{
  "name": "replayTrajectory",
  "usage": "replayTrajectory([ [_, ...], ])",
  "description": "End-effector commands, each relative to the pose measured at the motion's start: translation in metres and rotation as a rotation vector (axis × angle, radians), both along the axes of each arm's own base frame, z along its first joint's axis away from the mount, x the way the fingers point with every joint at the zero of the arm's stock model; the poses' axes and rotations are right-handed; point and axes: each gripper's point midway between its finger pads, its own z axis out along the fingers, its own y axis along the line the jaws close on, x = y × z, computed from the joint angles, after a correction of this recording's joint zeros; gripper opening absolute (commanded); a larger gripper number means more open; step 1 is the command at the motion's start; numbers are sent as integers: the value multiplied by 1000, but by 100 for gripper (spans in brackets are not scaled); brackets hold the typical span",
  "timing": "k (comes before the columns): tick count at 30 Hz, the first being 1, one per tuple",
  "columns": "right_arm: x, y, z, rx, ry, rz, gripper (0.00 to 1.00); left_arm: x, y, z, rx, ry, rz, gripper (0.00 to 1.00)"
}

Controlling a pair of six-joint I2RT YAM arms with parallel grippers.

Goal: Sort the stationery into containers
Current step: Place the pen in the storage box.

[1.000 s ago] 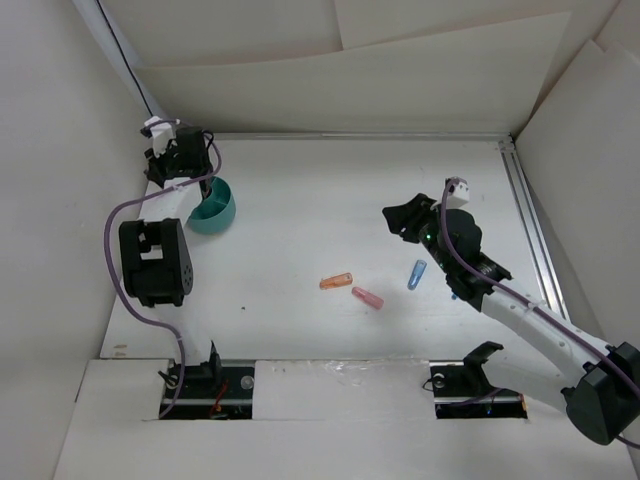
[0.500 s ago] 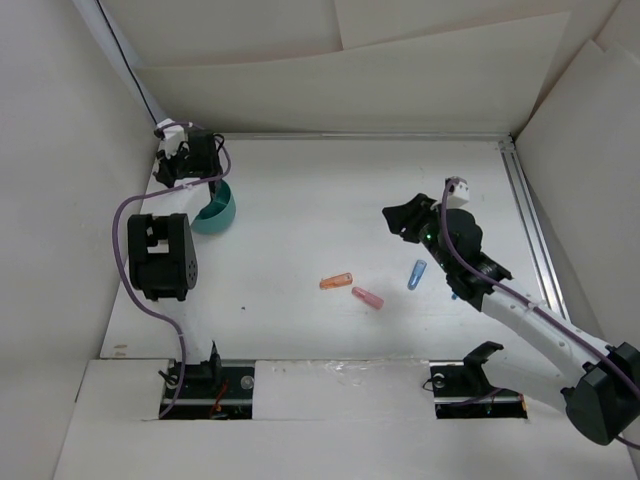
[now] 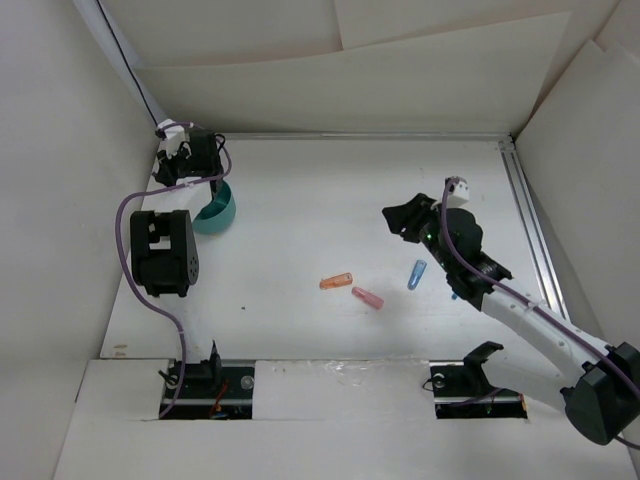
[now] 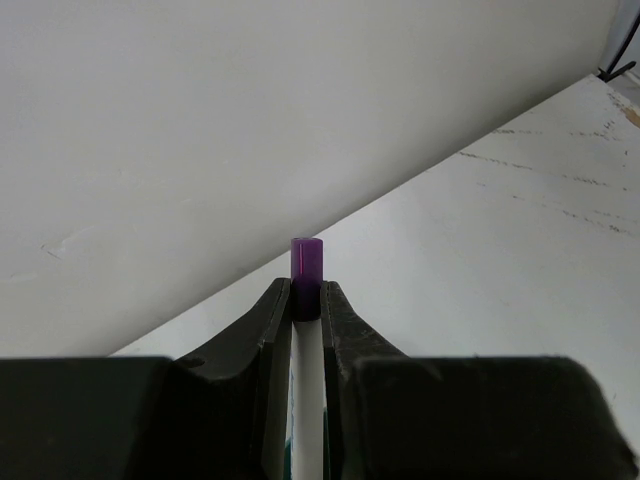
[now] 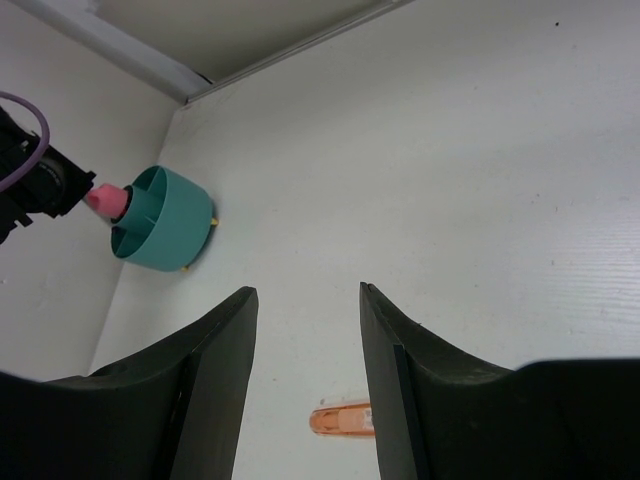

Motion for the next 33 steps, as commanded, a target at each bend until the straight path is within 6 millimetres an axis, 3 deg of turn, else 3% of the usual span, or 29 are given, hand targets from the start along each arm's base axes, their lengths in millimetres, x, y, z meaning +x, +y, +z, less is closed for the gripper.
replayTrajectory([
  [1, 7, 3, 35, 43, -88, 7, 51, 1, 5, 20, 12, -75, 42, 1],
  [11, 7, 5, 32, 39, -79, 16, 51, -5, 5, 23, 11, -94, 58, 10],
  [15, 7, 6, 32, 40, -79, 25, 51, -6, 3, 38, -10, -142, 41, 13],
  [24, 7, 6, 32, 40, -79, 25, 51, -8, 0, 29, -41, -144, 31, 15],
  [33, 7, 6, 32, 40, -79, 25, 51, -11, 0, 35, -41, -157, 31, 21],
])
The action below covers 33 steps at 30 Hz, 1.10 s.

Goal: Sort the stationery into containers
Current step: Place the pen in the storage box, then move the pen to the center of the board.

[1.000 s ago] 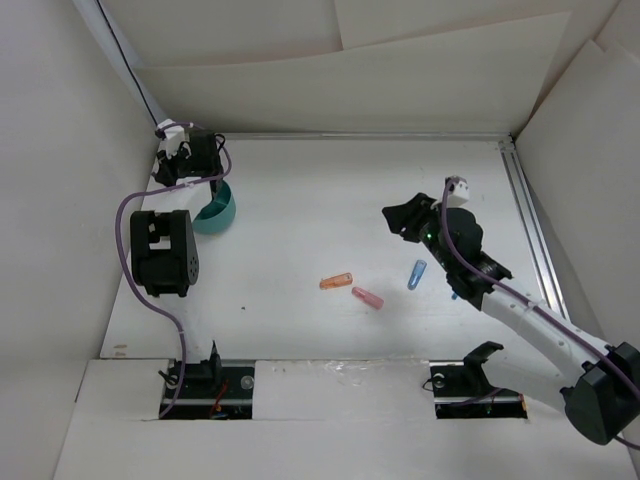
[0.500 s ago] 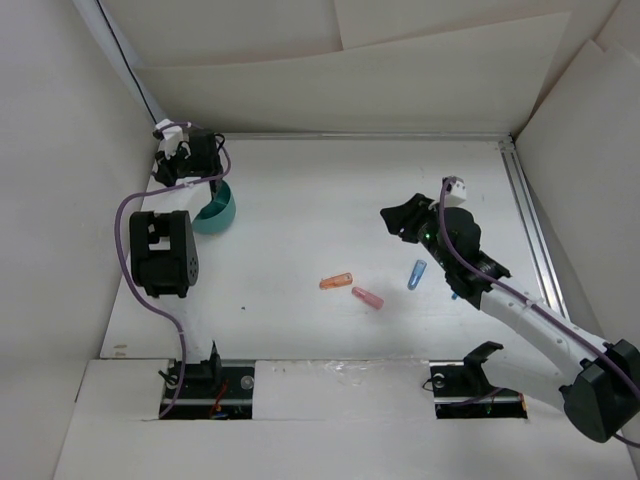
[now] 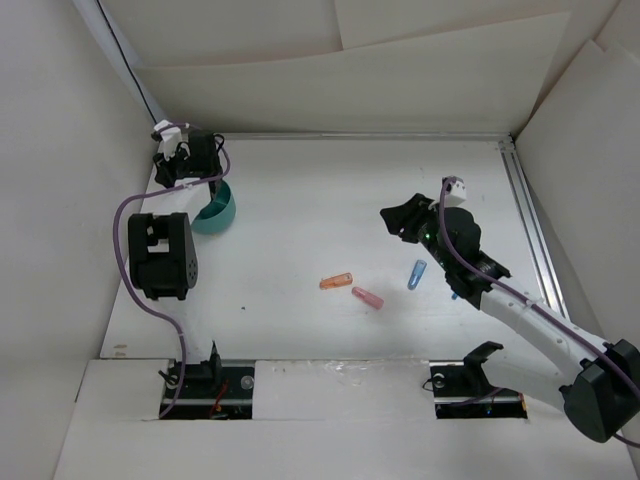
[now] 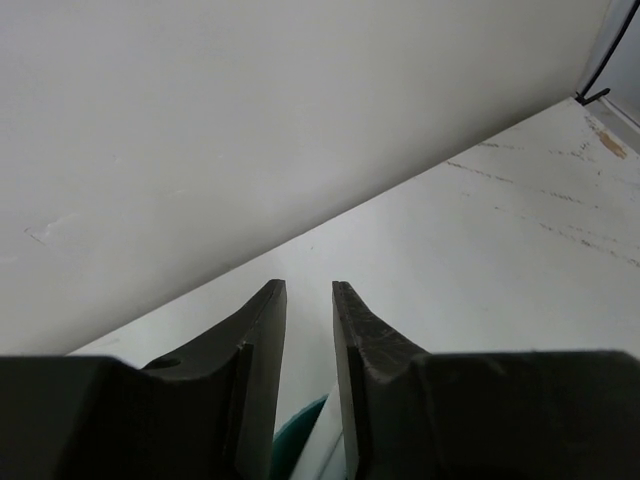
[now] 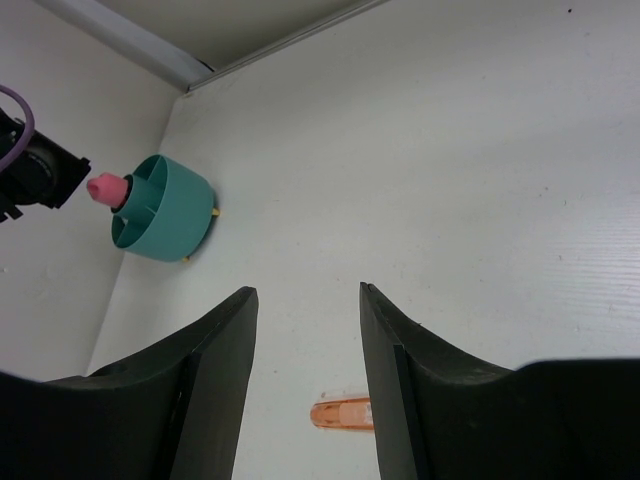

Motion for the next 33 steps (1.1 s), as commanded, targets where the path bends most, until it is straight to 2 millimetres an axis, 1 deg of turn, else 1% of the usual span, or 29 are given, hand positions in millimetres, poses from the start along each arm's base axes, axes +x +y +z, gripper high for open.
replayTrajectory([
  [1, 7, 2, 36, 44, -92, 1, 51, -11, 2, 27, -2, -65, 15, 23],
  [2, 7, 2, 36, 44, -92, 1, 51, -12, 2, 31, -2, -74, 15, 23],
  [4, 7, 2, 36, 44, -92, 1, 51, -13, 1, 30, -8, -74, 4, 23],
  [5, 7, 2, 36, 44, -92, 1, 51, -12, -1, 35, -18, -94, -7, 23],
  [6, 7, 2, 36, 44, -92, 1, 51, -12, -1, 31, -22, -85, -15, 23],
  [8, 7, 2, 36, 44, -92, 1, 51, -14, -3, 40, -31, -110, -22, 23],
  [9, 7, 2, 36, 44, -92, 1, 51, -11, -4, 44, -44, -128, -31, 23],
  [11, 7, 2, 36, 44, -92, 1, 51, -14, -7, 61, -68, -157, -45, 22],
  [13, 7, 2, 36, 44, -92, 1, 51, -9, -15, 83, -112, -227, -92, 20],
  [14, 7, 2, 36, 44, -92, 1, 51, -14, -19, 103, -131, -277, -118, 20],
  [16, 7, -2, 40, 49, -101, -8, 47, -11, -36, 125, -191, -333, -240, 15],
  [17, 5, -3, 44, 55, -112, -8, 40, -10, -44, 138, -221, -373, -293, 13],
  [18, 2, -5, 48, 59, -117, -8, 25, -16, -60, 167, -237, -443, -372, 12],
  [19, 2, -12, 51, 46, -121, -40, 17, -12, -82, 173, -281, -465, -474, 12],
  [20, 1, -17, 59, 50, -131, -59, 10, -13, -99, 181, -295, -477, -529, 11],
  [21, -5, -25, 72, 62, -155, -84, 5, -16, -135, 189, -318, -481, -621, 11],
  [22, -9, -32, 73, 49, -140, -108, 1, -16, -158, 185, -340, -455, -680, 9],
  [23, -11, -45, 81, 42, -155, -159, 1, -18, -183, 192, -367, -456, -740, 9],
  [24, -16, -53, 97, 55, -178, -187, 1, -21, -206, 188, -395, -437, -788, 9],
  [25, -26, -69, 106, 55, -185, -239, 1, -27, -257, 182, -457, -404, -940, 9],
  [26, -32, -78, 114, 60, -195, -267, 1, -31, -281, 178, -500, -402, -1002, 9],
  [27, -40, -88, 133, 79, -222, -291, 1, -36, -303, 172, -538, -392, -1060, 9],
  [28, -53, -99, 148, 103, -253, -312, 3, -45, -339, 164, -573, -366, -1160, 11],
  [29, -59, -111, 150, 90, -240, -355, 4, -50, -362, 155, -631, -353, -1210, 11],
  [30, -65, -118, 157, 97, -250, -375, 4, -55, -379, 142, -662, -323, -1227, 11],
  [31, -74, -127, 175, 120, -277, -396, 4, -61, -399, 135, -680, -295, -1275, 11],
  [32, -79, -133, 183, 129, -287, -410, 4, -74, -443, 118, -705, -244, -1361, 11],
  [33, -85, -141, 188, 131, -291, -433, 5, -84, -469, 116, -725, -217, -1422, 11],
])
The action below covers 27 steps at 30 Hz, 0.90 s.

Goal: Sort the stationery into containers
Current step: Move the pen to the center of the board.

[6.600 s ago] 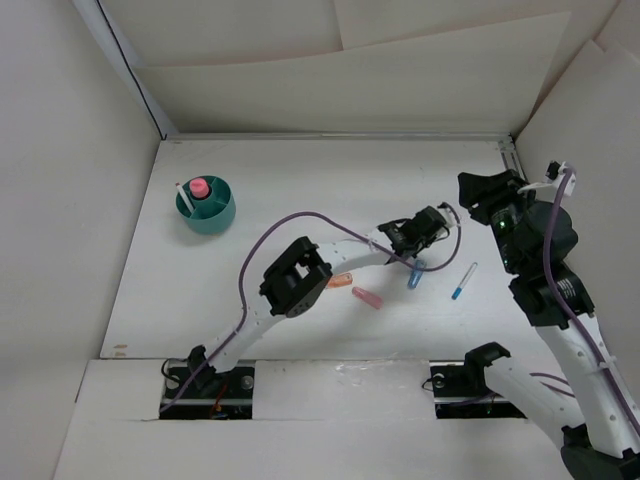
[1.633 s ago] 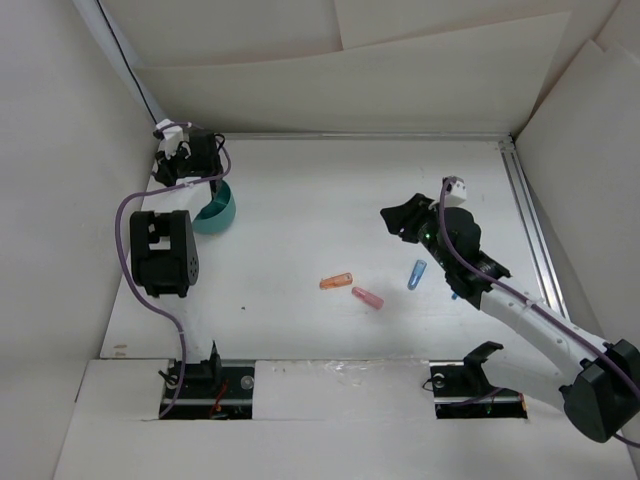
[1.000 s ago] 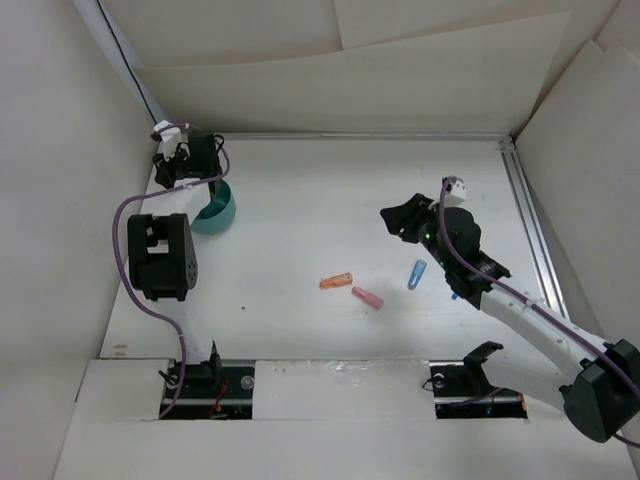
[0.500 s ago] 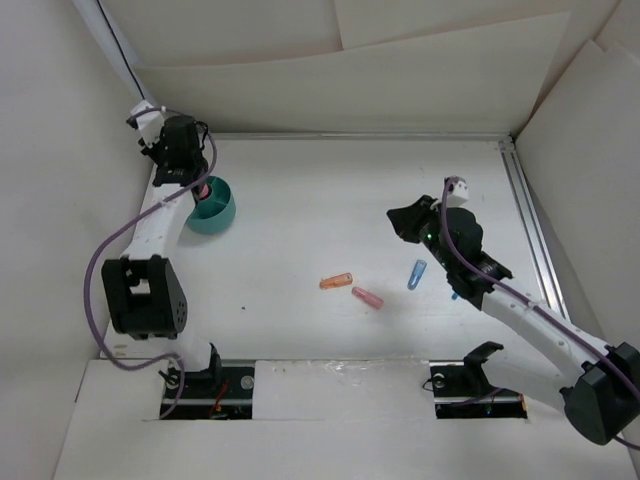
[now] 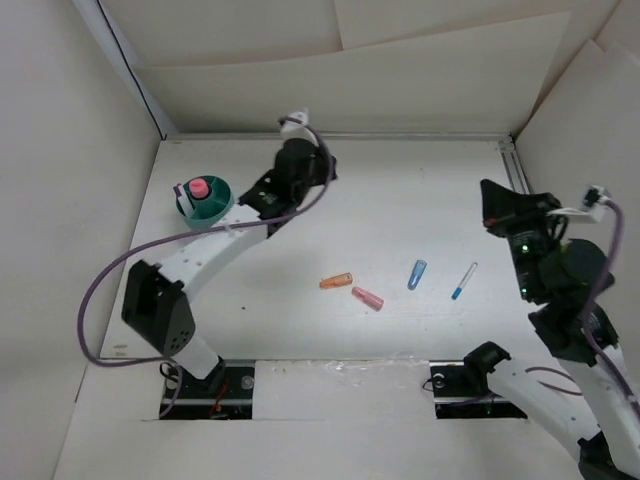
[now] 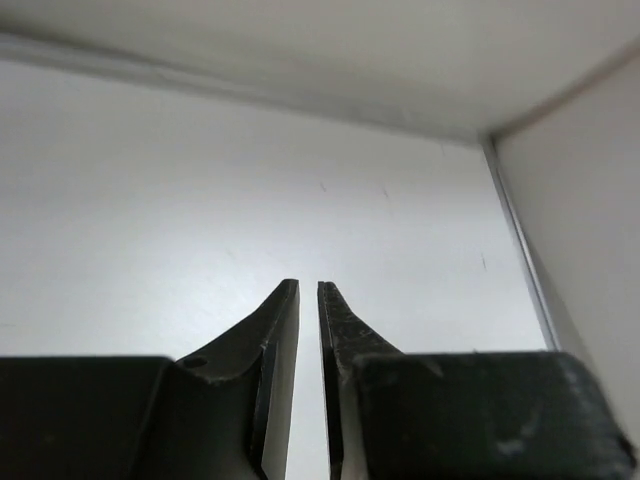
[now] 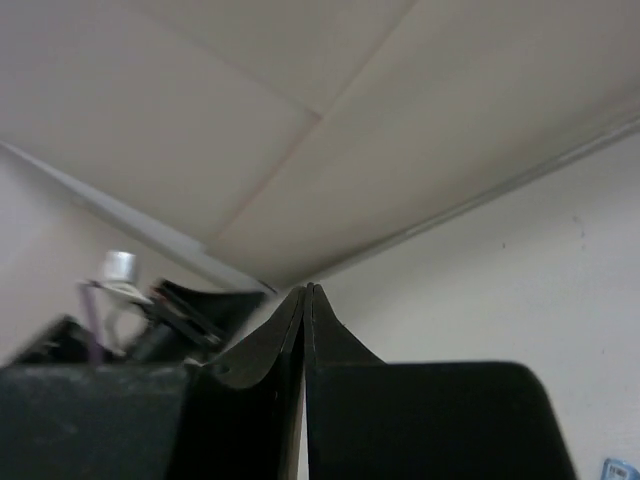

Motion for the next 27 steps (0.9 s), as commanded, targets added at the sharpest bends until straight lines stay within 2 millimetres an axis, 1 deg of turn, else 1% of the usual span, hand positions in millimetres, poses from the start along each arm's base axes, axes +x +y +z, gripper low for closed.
replayTrajectory([
  [1, -19, -37, 23, 0, 3, -130, 5, -34, -97, -30, 1, 51, -279, 11],
  [2, -23, -39, 30, 6, -5, -130, 7, -54, -144, -58, 48, 86, -382, 11],
  [3, -27, -42, 34, 4, -3, -130, 9, -65, -164, -74, 101, 122, -428, 12],
  [4, -26, -43, 37, -8, 2, -141, 11, -71, -192, -53, 95, 84, -482, 12],
  [5, -33, -47, 50, 8, -22, -141, 11, -78, -210, -60, 136, 85, -520, 13],
  [6, -32, -47, 54, 11, -26, -141, 16, -92, -237, -102, 212, 153, -570, 13],
  [7, -34, -49, 56, 0, -28, -143, 20, -93, -257, -84, 184, 121, -597, 13],
  [8, -37, -50, 60, 2, -31, -143, 24, -97, -271, -86, 190, 111, -639, 17],
  [9, -39, -51, 67, -5, -37, -145, 28, -99, -287, -111, 213, 132, -676, 22],
  [10, -37, -50, 64, -17, -19, -145, 37, -105, -298, -120, 233, 148, -712, 26],
  [11, -39, -54, 69, -17, -28, -157, 43, -106, -314, -99, 186, 116, -763, 30],
  [12, -40, -54, 73, -17, -29, -157, 48, -107, -323, -103, 192, 118, -793, 32],
  [13, -38, -55, 74, -15, -27, -167, 55, -112, -335, -136, 221, 171, -830, 38],
  [14, -38, -56, 74, -24, -27, -169, 58, -116, -348, -119, 180, 144, -884, 40],
  [15, -41, -57, 79, -17, -38, -169, 60, -117, -354, -125, 176, 152, -908, 42],
  [16, -38, -55, 77, -22, -30, -169, 61, -117, -362, -148, 185, 178, -925, 45],
  [17, -40, -57, 82, -15, -40, -169, 61, -118, -365, -147, 186, 170, -942, 46],
  [18, -37, -55, 78, -25, -25, -169, 61, -119, -367, -154, 184, 177, -955, 48],
  [20, -35, -53, 80, -36, -26, -161, 63, -124, -373, -165, 196, 169, -979, 51],
  [21, -32, -48, 78, -45, -20, -145, 63, -133, -378, -165, 206, 159, -998, 53],
  [22, -32, -45, 81, -42, -29, -130, 63, -136, -380, -174, 242, 143, -1009, 54],
  [23, -27, -40, 75, -56, -13, -119, 63, -147, -386, -173, 257, 116, -1029, 54],
  [24, -23, -38, 72, -62, -3, -118, 63, -151, -389, -181, 285, 106, -1026, 56],
  [25, -23, -38, 72, -63, -3, -118, 63, -150, -389, -180, 318, 84, -995, 56],
  [26, -19, -34, 67, -74, 12, -109, 63, -153, -391, -187, 357, 64, -994, 57],
  [27, -19, -33, 67, -74, 12, -109, 63, -165, -396, -194, 373, 65, -997, 57],
])
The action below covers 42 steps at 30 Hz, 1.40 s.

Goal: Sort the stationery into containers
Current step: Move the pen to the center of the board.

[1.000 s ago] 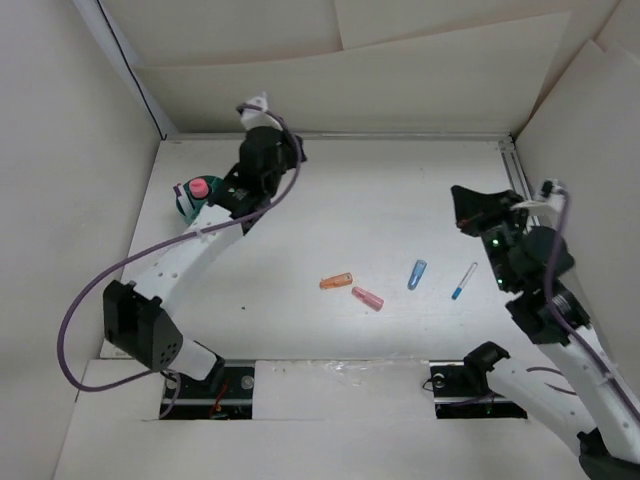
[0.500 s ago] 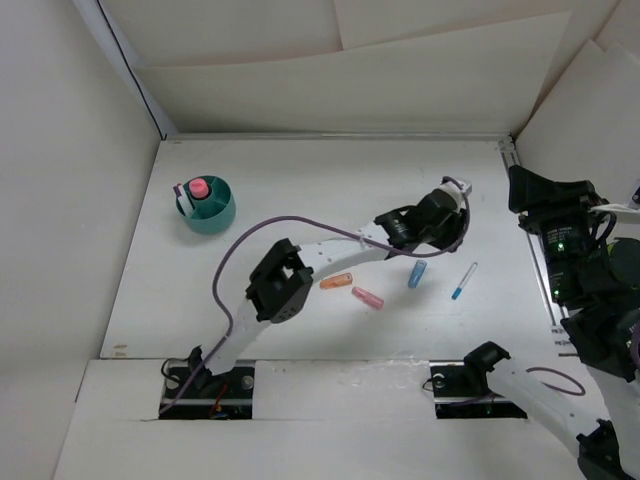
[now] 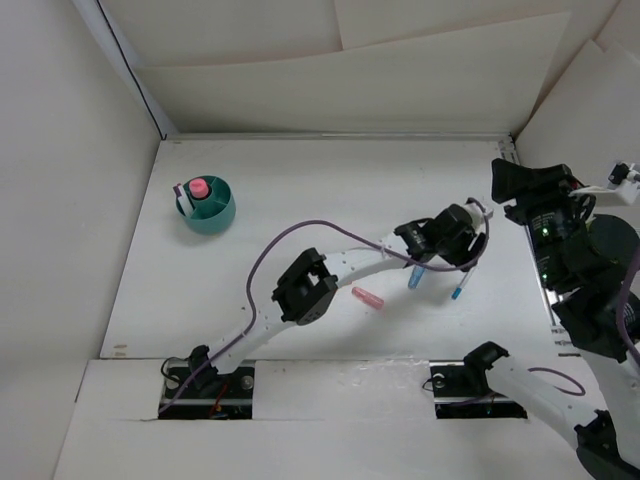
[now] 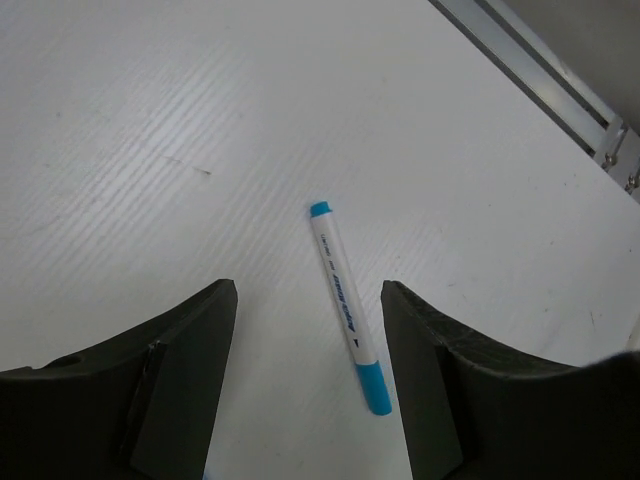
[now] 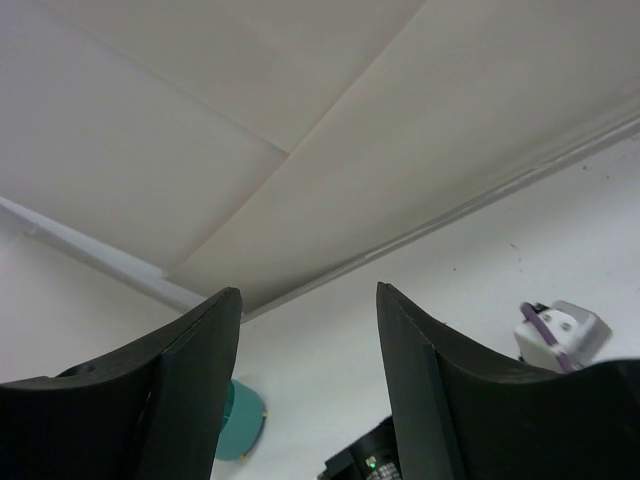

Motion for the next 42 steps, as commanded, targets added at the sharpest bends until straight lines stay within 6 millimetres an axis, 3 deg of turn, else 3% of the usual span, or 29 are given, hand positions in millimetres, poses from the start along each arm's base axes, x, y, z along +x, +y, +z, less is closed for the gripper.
replayTrajectory([
  [1, 4, 10, 1, -30, 4, 40, 63, -35, -25, 24, -11, -133, -70, 57],
  [6, 3, 16, 2, -36, 0, 80, 63, -39, -34, 0, -17, -110, -57, 55],
  [10, 0, 22, 1, -46, 8, 116, 63, -26, -37, -13, -22, -137, 5, 46],
  [14, -2, 23, 2, -48, 7, 126, 61, -19, -38, -12, -18, -172, 58, 39],
  [19, -6, 24, 4, -56, -3, 145, 61, -13, -32, -25, -4, -182, 106, 38],
  [22, -5, 25, 0, -60, 5, 146, 61, -10, -33, -20, -13, -199, 112, 38],
  [25, -5, 27, 3, -57, -4, 154, 61, -12, -35, -41, 24, -185, 88, 38],
  [33, -7, 28, 6, -51, -22, 164, 61, -27, -39, -62, 39, -154, 34, 33],
  [35, -6, 30, 4, -51, -24, 173, 61, -26, -37, -64, 52, -154, 41, 28],
  [39, -4, 31, 1, -55, -16, 174, 61, -19, -28, -60, 77, -190, 72, 10],
  [40, -4, 31, 3, -51, -24, 173, 61, -16, -16, -73, 124, -206, 97, 8],
  [41, -4, 31, 3, -51, -24, 173, 61, -12, -11, -71, 135, -229, 115, 3],
  [42, -7, 29, 5, -56, -33, 172, 61, -8, -9, -52, 114, -257, 133, 1],
])
